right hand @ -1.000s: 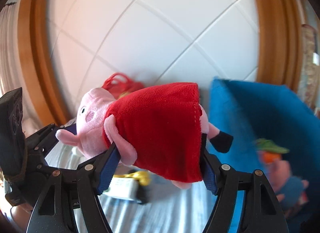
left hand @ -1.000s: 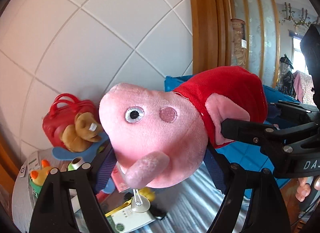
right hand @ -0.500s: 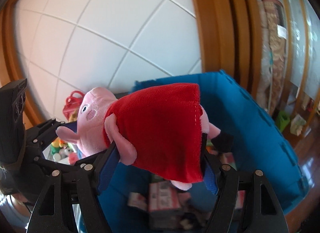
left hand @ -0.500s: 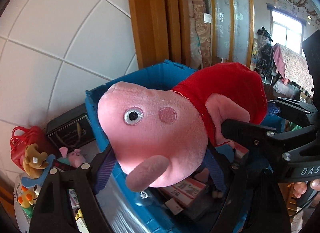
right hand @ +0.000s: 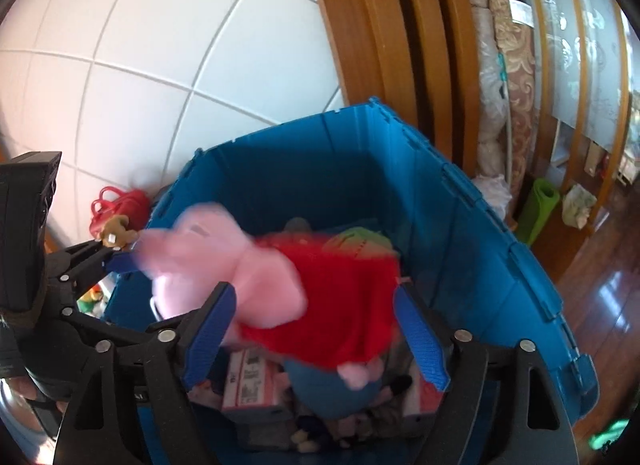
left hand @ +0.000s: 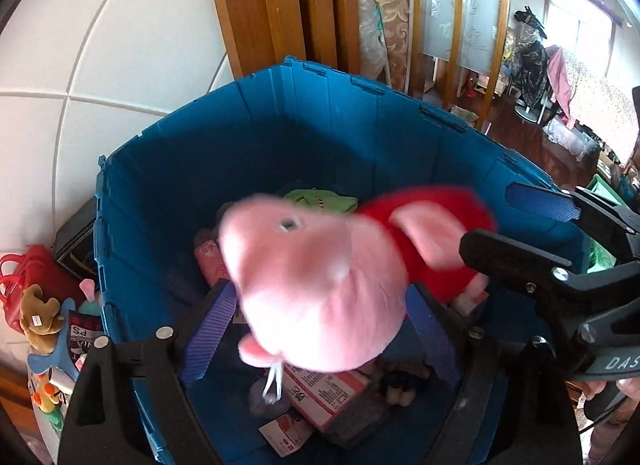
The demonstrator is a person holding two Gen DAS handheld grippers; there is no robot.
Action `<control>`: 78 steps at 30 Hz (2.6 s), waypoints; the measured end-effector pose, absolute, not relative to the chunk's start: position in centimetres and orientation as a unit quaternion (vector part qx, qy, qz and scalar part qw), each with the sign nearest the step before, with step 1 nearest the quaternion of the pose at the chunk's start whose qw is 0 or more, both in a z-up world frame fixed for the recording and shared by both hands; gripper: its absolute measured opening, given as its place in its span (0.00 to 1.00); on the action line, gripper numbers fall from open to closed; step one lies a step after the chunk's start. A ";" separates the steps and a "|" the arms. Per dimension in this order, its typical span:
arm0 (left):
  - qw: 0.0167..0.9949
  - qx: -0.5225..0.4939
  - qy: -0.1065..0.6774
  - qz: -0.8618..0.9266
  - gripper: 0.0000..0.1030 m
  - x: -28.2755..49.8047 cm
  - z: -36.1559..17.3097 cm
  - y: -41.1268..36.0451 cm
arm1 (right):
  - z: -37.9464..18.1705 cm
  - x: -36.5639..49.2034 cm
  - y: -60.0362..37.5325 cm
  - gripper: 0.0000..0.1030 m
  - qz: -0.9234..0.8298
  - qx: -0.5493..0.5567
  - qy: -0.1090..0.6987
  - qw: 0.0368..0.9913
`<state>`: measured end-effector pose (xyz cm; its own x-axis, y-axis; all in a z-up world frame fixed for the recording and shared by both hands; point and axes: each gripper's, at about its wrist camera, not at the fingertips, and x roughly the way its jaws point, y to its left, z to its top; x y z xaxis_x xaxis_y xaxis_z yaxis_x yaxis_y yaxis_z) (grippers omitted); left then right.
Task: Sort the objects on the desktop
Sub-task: 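Carry the Peppa pig plush into the blue crate and open both tools, then withdraw both tools from the crate back over the table, then grasp the brown teddy bear with the right tool while the left tool grips its head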
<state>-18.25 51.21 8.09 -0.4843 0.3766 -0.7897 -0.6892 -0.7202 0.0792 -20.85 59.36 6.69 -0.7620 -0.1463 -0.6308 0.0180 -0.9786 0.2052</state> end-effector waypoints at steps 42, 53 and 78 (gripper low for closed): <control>0.094 -0.372 0.068 0.921 0.87 -22.6 6.4 8.1 | 9.9 -21.2 22.5 1.00 -0.935 0.306 0.005 0.180; 0.004 -0.445 0.019 0.895 0.87 -33.2 0.1 -5.7 | 1.6 -35.7 8.3 1.00 -0.899 0.404 0.006 0.166; -0.001 -0.372 -0.004 0.928 0.87 -44.2 -0.5 -8.0 | -17.1 -43.3 2.8 0.59 -0.828 0.472 0.180 0.242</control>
